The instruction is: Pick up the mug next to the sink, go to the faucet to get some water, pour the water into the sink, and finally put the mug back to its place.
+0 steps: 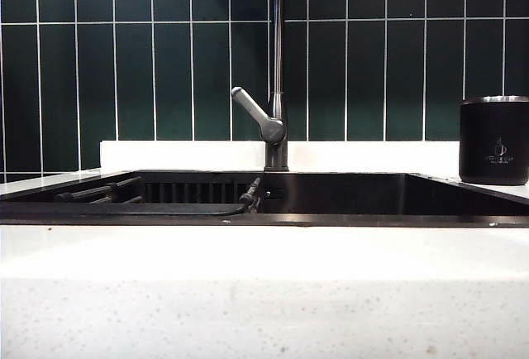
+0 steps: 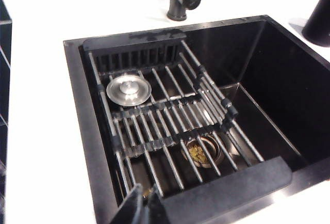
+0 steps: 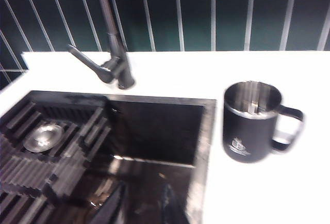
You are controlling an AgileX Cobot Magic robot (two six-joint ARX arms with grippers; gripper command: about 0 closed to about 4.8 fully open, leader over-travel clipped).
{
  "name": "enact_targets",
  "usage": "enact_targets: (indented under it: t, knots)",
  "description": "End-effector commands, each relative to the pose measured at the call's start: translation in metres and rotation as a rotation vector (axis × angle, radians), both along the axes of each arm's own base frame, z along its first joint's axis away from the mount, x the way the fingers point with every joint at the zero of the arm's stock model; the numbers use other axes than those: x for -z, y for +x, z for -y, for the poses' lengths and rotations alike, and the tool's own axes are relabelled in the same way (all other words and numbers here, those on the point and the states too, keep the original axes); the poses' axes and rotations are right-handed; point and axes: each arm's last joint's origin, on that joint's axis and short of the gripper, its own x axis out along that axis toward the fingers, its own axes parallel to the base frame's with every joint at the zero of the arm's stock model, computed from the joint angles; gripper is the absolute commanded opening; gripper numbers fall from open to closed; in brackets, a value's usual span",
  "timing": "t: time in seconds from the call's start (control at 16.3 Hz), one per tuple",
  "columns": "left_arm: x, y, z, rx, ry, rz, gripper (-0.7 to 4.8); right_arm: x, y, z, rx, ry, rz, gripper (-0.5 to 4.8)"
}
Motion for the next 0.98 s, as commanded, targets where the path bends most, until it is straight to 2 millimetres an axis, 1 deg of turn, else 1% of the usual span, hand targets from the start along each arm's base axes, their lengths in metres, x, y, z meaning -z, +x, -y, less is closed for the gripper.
enact_targets:
  t: [0.06, 0.18, 0.25, 0.37, 0.43, 0.55, 0.68, 0.74, 0.86, 0.98]
  knots:
    - [0.007, 0.005, 0.001, -0.008, -0.029, -0.013, 0.18, 0.015, -0.011, 0.004, 0.018, -0.015, 0.011, 1.02]
    - [0.009, 0.011, 0.002, -0.058, -0.09, 0.021, 0.17, 0.026, -0.013, 0.006, 0.062, -0.019, 0.019, 1.02]
    - [0.013, 0.016, 0.002, -0.101, -0.093, 0.06, 0.17, 0.035, -0.013, 0.007, 0.089, -0.024, 0.015, 0.84]
    - [0.022, 0.024, 0.003, -0.131, -0.086, 0.124, 0.17, 0.049, -0.009, 0.007, 0.146, -0.023, 0.033, 0.62]
    - [0.03, 0.029, 0.004, -0.125, -0.076, 0.163, 0.17, 0.056, -0.008, 0.007, 0.164, -0.018, 0.044, 0.42]
    - [0.041, 0.035, 0.005, -0.125, -0.079, 0.188, 0.17, 0.065, -0.007, 0.009, 0.207, -0.048, -0.011, -0.09]
    - [0.052, 0.037, 0.006, -0.132, -0.066, 0.173, 0.15, 0.072, -0.007, 0.01, 0.255, -0.076, -0.062, -0.09]
    - [0.058, 0.038, 0.005, -0.142, -0.044, 0.165, 0.15, 0.074, -0.006, 0.01, 0.278, -0.051, -0.065, -0.09]
    - [0.069, 0.04, 0.006, -0.141, -0.034, 0.148, 0.11, 0.078, -0.001, 0.008, 0.277, -0.006, -0.021, -0.09]
    - [0.078, 0.043, 0.006, -0.142, -0.037, 0.159, 0.11, 0.087, 0.008, 0.004, 0.224, 0.041, 0.064, -0.09]
